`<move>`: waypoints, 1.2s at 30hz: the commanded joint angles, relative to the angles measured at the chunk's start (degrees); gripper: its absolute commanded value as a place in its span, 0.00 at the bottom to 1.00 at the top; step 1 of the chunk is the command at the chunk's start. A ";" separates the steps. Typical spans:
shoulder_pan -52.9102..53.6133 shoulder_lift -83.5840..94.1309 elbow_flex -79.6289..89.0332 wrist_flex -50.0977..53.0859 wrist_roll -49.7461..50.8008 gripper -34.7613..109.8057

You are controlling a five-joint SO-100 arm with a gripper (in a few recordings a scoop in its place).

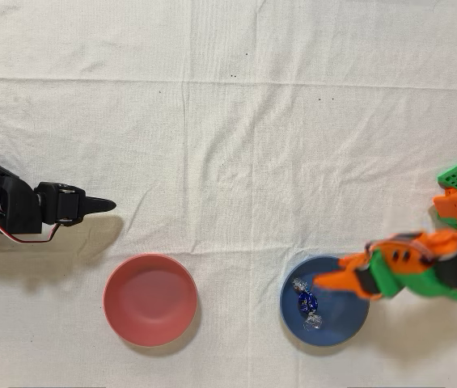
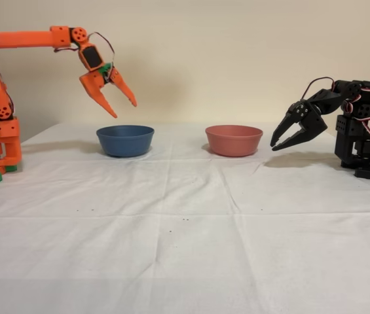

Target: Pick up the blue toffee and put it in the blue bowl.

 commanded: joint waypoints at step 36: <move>17.49 75.85 60.29 1.32 2.46 0.24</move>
